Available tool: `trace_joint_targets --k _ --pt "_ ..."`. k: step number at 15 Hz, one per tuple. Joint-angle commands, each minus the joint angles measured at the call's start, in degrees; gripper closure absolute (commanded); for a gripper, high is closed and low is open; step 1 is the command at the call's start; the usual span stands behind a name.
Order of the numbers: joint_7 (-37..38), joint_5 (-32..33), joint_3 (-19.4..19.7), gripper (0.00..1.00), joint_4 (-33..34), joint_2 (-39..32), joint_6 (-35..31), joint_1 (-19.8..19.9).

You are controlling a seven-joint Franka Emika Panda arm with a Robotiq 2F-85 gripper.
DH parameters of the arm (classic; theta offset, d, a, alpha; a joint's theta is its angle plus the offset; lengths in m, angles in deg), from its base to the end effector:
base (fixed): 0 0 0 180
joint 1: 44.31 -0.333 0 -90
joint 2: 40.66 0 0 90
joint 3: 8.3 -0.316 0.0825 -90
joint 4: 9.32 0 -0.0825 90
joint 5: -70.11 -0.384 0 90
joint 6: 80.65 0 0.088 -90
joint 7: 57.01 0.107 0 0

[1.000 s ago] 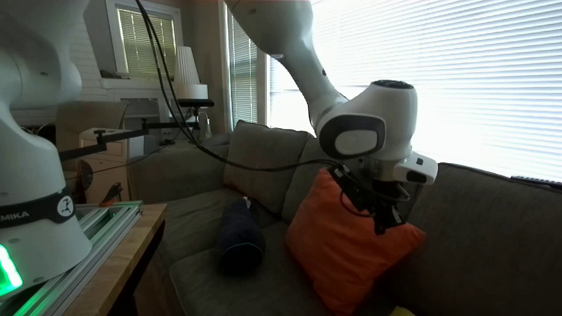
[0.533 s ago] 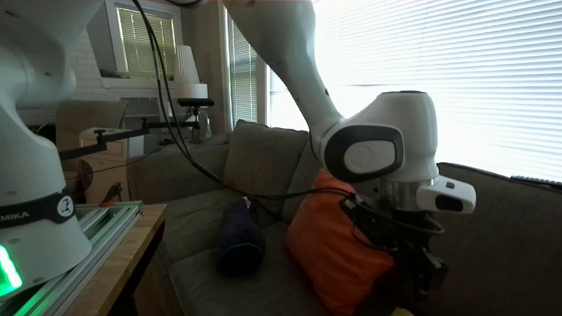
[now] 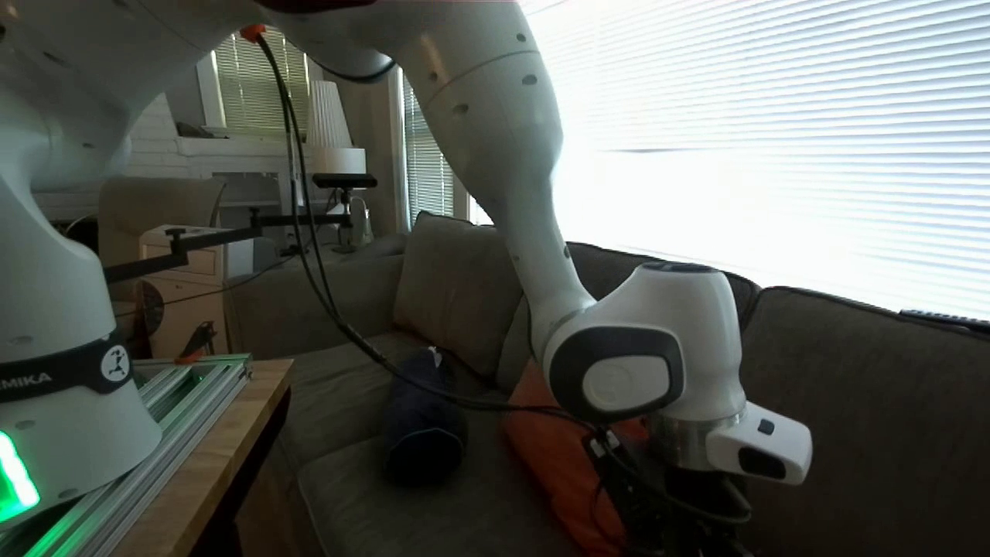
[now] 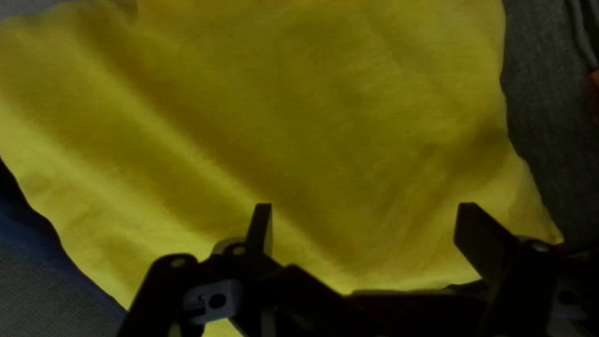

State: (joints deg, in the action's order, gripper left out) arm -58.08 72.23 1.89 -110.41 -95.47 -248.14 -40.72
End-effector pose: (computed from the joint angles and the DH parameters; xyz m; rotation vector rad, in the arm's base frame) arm 0.6324 -0.1452 0.0512 2.9500 -0.1426 0.2845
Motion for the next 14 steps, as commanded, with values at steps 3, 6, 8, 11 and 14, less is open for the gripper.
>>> trace_joint_targets --k 3,6,8,11,14 --pt "5.72 -1.62 2.55 0.25 6.71 -9.11 -12.56 -1.86" --pt "7.75 -3.72 3.74 0.41 8.85 -11.73 -16.94 -2.8" --pt "5.58 -2.88 2.51 0.56 6.32 -9.5 -15.3 -1.61" --pt "5.61 -3.01 2.56 0.52 6.58 -9.83 -15.37 -1.66" --pt "5.59 -3.0 2.56 0.56 6.58 -9.83 -15.37 -1.61"
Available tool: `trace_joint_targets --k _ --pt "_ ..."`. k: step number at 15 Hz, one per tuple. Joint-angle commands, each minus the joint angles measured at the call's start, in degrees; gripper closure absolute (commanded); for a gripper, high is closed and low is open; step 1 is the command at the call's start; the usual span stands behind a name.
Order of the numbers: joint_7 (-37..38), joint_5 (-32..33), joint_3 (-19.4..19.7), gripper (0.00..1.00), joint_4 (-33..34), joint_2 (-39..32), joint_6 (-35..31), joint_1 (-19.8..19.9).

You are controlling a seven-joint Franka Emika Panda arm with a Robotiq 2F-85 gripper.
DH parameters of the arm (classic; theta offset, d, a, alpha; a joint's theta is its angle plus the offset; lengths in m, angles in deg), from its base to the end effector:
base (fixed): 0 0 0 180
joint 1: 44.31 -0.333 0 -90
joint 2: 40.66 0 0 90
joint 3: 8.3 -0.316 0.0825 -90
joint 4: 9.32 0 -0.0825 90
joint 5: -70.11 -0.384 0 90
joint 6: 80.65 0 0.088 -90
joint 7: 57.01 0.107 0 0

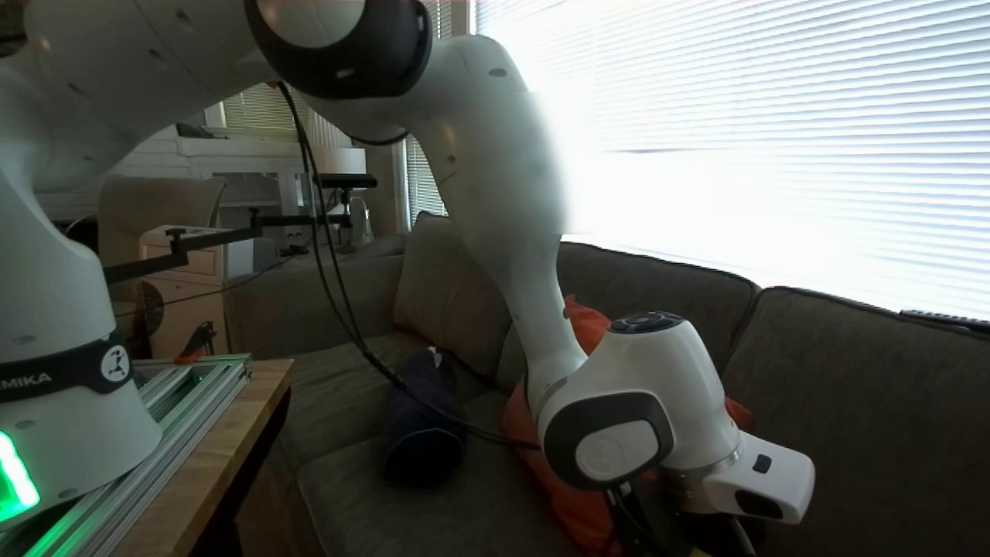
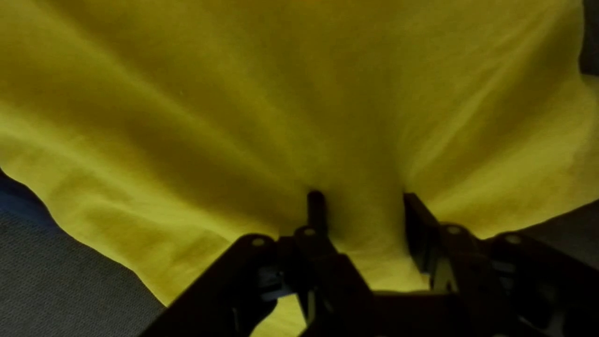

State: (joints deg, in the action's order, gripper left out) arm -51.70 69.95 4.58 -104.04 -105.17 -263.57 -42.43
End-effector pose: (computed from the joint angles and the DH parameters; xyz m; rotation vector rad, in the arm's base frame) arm 0.6467 -0.1512 0.0154 2.8596 -0.2620 0.6118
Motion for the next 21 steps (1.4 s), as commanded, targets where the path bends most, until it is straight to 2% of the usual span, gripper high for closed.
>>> trace_joint_targets --k 1,2,3,5,6,9,13,16,18,21 --pt "-0.79 -0.72 -0.13 0.56 0.21 -0.13 0.07 0.09" --pt "-0.79 -0.72 -0.13 0.81 0.21 -0.13 0.07 0.1" --pt "-1.3 -0.34 -0.6 0.83 -0.45 0.64 0.03 0.34" --pt "-2.15 0.15 -1.86 0.96 -1.55 1.99 0.05 0.92" --pt "-2.87 0.53 -3.05 0.99 -2.13 2.8 0.27 1.61" --pt "-5.49 1.75 -7.6 1.0 -5.14 6.38 1.55 4.09" --pt "-13.95 3.75 -21.75 0.99 -11.93 13.73 7.16 15.0" --pt "-20.55 2.23 -29.64 0.99 -16.13 17.58 12.74 22.59" --pt "-24.75 0.74 -33.03 0.99 -19.04 20.75 18.01 26.53" --pt "-31.3 -1.35 -35.89 0.99 -20.05 22.79 25.82 29.56"
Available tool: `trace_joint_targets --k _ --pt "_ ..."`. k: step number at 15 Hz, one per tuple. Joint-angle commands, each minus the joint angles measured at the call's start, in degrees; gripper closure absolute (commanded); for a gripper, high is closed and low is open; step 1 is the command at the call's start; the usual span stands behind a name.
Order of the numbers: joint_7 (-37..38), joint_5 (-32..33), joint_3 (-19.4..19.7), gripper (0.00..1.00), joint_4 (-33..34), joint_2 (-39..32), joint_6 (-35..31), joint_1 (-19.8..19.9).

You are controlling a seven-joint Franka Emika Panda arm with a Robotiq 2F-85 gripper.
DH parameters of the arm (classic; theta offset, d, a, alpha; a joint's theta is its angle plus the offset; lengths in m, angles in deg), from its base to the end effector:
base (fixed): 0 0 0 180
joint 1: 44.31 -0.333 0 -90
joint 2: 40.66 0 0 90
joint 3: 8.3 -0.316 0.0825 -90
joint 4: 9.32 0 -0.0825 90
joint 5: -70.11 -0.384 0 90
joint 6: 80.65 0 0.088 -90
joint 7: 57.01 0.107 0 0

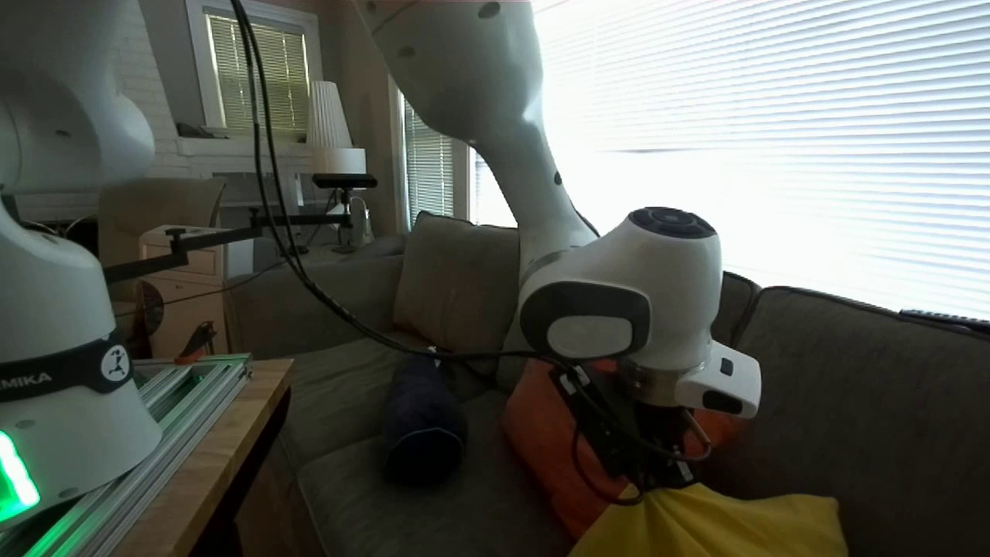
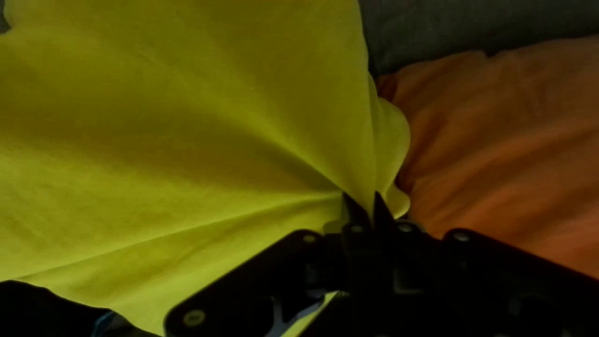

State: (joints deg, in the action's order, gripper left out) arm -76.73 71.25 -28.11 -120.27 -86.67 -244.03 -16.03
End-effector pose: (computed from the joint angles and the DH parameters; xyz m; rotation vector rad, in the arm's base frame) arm 0.6134 -0.0945 0.1017 -2.9361 -0.1421 -0.3071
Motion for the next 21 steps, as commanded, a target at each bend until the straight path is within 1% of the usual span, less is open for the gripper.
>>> trace_joint_targets --k 1,2,6,10,17,21 --pt "-8.05 -3.15 -3.4 0.99 -3.91 5.05 8.6 3.15" --pt "-10.11 -3.66 -3.74 0.99 -3.7 5.58 10.6 3.08" --pt "-14.69 -3.84 -2.44 0.99 -1.63 7.56 16.06 -1.16" --pt "-17.91 -4.62 -2.08 0.99 1.86 7.14 20.35 -5.44" --pt "-19.21 -7.56 -0.49 0.99 7.16 5.03 28.61 -12.78" --pt "-18.59 -7.66 1.0 0.99 9.59 3.49 31.06 -16.6"
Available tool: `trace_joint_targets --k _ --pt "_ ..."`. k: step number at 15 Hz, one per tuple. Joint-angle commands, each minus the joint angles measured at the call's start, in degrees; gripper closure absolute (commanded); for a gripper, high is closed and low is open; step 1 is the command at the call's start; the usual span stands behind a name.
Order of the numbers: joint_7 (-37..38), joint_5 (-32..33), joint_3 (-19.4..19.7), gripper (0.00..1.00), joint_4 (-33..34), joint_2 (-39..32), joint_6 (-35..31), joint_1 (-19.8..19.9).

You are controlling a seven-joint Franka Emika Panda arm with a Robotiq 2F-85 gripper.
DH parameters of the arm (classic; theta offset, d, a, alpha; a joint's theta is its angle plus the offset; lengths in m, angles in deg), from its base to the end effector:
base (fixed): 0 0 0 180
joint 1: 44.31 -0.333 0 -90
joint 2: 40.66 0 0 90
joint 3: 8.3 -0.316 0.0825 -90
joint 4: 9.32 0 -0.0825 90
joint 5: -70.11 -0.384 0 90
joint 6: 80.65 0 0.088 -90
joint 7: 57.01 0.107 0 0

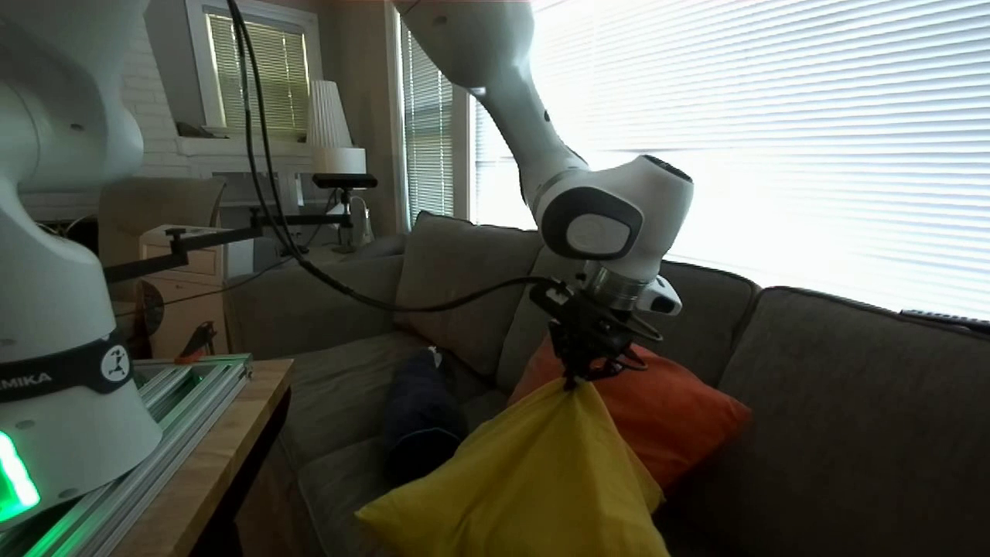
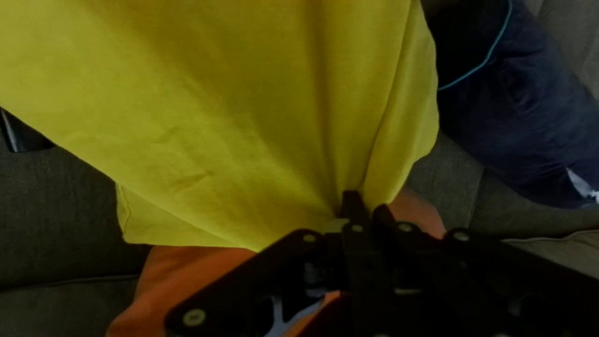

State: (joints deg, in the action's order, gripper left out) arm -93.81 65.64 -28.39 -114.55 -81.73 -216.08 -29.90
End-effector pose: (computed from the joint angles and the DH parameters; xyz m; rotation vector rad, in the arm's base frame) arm 0.6231 0.0552 0.1461 -2.6915 -0.8591 0.1023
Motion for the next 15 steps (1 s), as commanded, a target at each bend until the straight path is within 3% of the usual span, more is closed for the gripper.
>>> trace_joint_targets --k 1,7,11,15 --pt "-1.2 -1.75 1.71 0.99 4.41 -1.93 3.26 -3.7" --pt "-0.54 -0.73 3.62 0.99 6.54 -4.2 4.29 -7.29" --pt "-1.41 -1.03 3.45 0.99 6.13 -3.66 6.27 -7.61" --pt "0.1 0.34 5.17 0.99 6.51 -4.37 4.14 -8.99"
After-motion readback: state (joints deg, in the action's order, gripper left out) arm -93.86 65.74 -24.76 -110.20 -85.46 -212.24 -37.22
